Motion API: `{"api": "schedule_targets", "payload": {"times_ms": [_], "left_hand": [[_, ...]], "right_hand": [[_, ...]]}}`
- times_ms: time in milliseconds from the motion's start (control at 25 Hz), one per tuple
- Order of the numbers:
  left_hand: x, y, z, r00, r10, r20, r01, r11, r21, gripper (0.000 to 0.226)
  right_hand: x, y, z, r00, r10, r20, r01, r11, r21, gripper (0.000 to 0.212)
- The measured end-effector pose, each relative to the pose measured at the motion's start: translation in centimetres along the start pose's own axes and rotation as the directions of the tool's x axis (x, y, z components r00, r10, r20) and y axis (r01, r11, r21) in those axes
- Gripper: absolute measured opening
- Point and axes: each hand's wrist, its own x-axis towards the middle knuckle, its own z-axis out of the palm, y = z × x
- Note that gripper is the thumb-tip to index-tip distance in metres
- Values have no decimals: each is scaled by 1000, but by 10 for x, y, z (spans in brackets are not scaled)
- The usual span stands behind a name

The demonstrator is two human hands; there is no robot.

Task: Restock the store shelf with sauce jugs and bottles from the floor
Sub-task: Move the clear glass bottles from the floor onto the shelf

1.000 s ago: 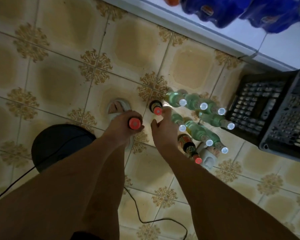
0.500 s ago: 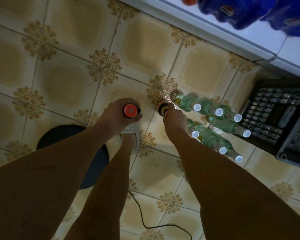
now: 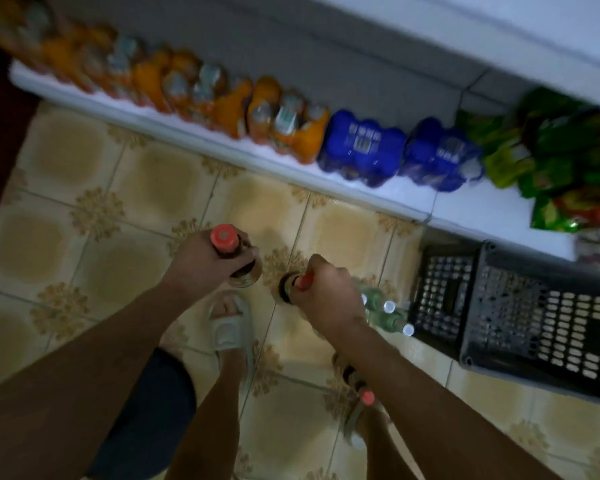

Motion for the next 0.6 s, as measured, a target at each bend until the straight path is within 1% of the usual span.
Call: {"api": "schedule_targets", "payload": {"times_ms": [120,160,240,280,320,360,440,480,560,600], "left_hand": [[16,80,-44,990,134,-44,-133,991,32,15],[20,110,-59,977,203,-62,-199,978,63,16],[25,166,-86,942,317,-113,-301,944,137,26],[27,194,-99,924,357,-140,-337,930,148,29],[28,221,-110,906,393,-157,-374,917,139,28],[29,248,-122,890,424,-169,-408,905,123,26],[29,295,-141,842,504,-192,-497,864,86,34],[28,317,-149,809,553,-199,-547,832,88,35],[25,355,-159,752,634,-178,-627,773,102,15],[26,374,-161,748,645,-159,-633,764,121,14]], "right_hand": [[-16,-37,-78,992,-86,-89,86,996,-2,15],[-21,-48,-107,985,-111,-128,112,994,1,15],[-31,-68,-163,966,-151,-209,155,988,1,17],[-35,-77,-190,952,-172,-252,176,984,-3,17],[-39,-85,-216,937,-187,-295,196,981,0,17],[-43,-92,-244,919,-200,-341,218,976,17,15],[-45,-106,-291,876,-212,-433,265,962,65,14],[-43,-112,-312,843,-214,-493,290,953,83,16],[-35,-123,-351,768,-203,-608,323,942,94,25],[-29,-127,-367,736,-196,-648,332,939,93,31]]}}
